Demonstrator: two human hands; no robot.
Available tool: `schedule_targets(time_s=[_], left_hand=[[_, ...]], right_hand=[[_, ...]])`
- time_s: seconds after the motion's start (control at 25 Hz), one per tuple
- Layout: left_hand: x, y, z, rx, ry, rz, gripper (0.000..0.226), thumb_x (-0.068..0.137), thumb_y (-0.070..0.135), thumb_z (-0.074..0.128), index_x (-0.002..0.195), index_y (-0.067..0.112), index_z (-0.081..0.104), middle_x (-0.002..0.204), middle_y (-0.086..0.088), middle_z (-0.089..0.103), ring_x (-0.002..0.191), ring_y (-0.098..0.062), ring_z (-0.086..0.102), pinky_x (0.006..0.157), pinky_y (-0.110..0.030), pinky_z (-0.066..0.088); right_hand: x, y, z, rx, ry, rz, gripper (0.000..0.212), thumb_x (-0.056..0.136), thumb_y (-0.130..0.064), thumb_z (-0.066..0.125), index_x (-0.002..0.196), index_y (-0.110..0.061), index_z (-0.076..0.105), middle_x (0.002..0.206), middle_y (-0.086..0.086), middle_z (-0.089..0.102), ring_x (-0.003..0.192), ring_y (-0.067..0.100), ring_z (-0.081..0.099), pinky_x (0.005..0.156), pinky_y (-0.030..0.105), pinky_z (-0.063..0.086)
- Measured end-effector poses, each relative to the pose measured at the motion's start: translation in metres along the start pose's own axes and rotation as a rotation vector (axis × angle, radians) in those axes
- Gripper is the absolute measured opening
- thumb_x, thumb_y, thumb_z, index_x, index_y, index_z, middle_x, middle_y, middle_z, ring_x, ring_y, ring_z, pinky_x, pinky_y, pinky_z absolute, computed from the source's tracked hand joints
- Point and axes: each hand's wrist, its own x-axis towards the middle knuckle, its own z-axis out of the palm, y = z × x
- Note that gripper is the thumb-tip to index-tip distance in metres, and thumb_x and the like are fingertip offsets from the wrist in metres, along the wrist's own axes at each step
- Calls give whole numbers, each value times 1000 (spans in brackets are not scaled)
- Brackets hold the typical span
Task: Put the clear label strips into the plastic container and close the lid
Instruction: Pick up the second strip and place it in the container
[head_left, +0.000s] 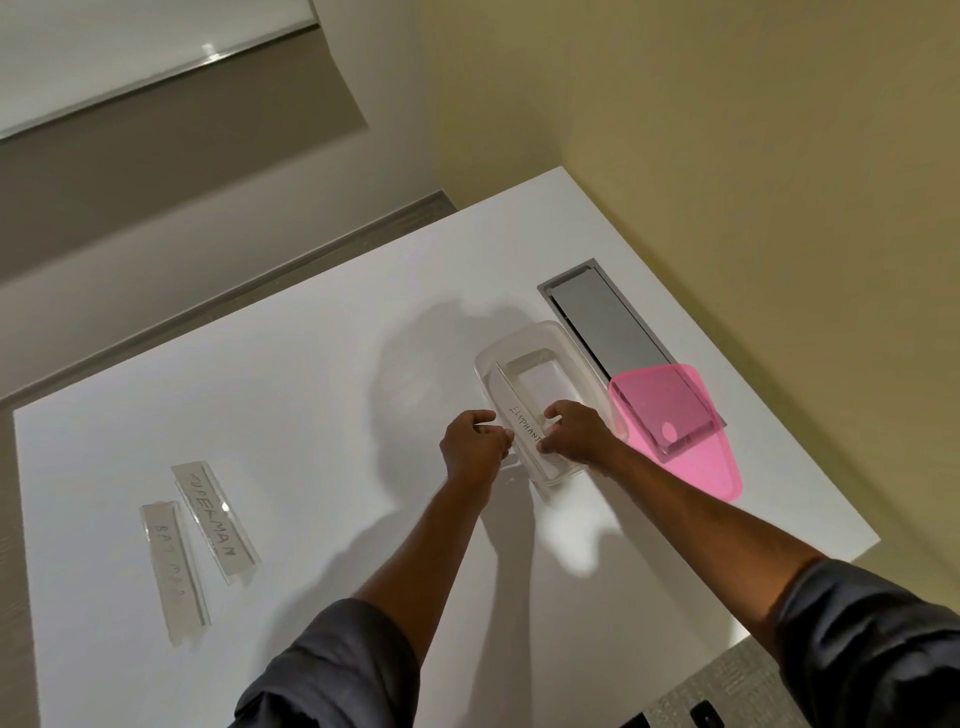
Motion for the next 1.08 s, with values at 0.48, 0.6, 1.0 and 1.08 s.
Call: schedule_targets(time_s=[0.48, 0.6, 1.0, 1.08], left_hand=[[1, -5, -8, 11, -79, -5, 38, 93, 7, 83, 127, 12, 68, 105, -10, 82, 92, -24, 83, 87, -39, 70], [-2, -8, -17, 8, -88, -25, 37, 94, 10, 83, 128, 14, 68, 108, -11, 81, 96, -25, 82, 89, -40, 69], [-16, -35, -118, -51, 54, -6, 15, 100, 11, 65, 108, 11, 78, 104, -13, 81, 73, -18, 75, 75, -31, 67], [-19, -43, -148, -54, 124, 5, 14, 101, 11, 64, 104, 13, 78, 100, -10, 81, 73, -17, 75, 67, -25, 65]], right_hand=[[-2, -11, 13, -173, 12, -17, 76, 84, -18, 87, 149, -3, 51, 145, 17, 64, 130, 35, 65, 106, 41, 58], [-4, -14, 13, -167, 32, -13, 87, 79, -21, 93, 153, -5, 50, 147, 17, 61, 133, 35, 63, 109, 43, 55], [-36, -68, 28, 162, 490, -324, 31, 96, -11, 73, 128, -12, 70, 128, 4, 69, 99, 18, 70, 77, 9, 44], [-43, -88, 43, 192, 464, -367, 29, 96, -9, 72, 126, -11, 72, 125, 3, 72, 96, 17, 69, 78, 8, 44]])
